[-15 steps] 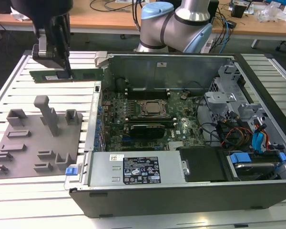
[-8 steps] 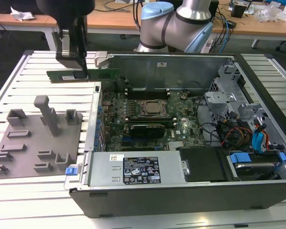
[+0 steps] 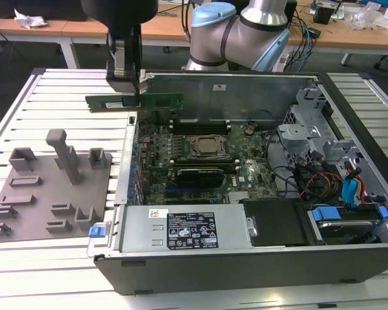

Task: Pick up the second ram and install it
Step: 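Pick up the second ram and move it above second insertion slot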

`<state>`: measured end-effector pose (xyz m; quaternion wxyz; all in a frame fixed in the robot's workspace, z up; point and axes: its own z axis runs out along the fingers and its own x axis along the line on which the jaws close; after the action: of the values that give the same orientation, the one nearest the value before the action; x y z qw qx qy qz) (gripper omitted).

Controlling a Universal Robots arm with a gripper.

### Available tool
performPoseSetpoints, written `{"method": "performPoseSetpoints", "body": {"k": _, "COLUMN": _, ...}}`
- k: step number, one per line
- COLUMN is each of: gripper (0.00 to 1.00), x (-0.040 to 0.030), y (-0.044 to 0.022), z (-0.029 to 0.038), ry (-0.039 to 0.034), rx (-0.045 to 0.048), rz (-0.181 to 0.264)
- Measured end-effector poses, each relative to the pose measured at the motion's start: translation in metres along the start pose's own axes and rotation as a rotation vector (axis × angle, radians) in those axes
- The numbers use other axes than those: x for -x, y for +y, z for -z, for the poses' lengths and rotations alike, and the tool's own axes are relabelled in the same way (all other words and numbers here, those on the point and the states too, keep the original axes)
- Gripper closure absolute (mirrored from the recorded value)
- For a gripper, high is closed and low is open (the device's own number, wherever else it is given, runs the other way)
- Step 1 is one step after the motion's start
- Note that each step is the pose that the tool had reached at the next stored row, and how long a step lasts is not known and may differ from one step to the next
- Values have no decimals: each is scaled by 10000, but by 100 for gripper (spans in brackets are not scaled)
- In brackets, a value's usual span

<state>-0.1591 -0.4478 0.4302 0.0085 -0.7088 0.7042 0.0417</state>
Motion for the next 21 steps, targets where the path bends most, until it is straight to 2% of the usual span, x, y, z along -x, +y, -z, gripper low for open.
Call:
{"method": "performPoseSetpoints", "body": {"k": 7, "gripper": 86, "x": 1, "y": -333, "z": 16, "ry": 1, "rx": 9, "rz": 0}}
{"method": "performPoseSetpoints", "body": {"k": 13, "gripper": 86, "x": 2, "y": -484, "z": 23, "ry": -1, "rx": 14, "rz": -1}}
{"method": "performPoseSetpoints", "body": {"k": 17, "gripper": 86, "x": 5, "y": -686, "z": 32, "ry": 0, "rx": 24, "rz": -3}}
{"method": "performPoseSetpoints", "body": {"k": 21, "gripper": 86, "x": 12, "y": -804, "z": 37, "ry": 0, "rx": 32, "rz": -2}}
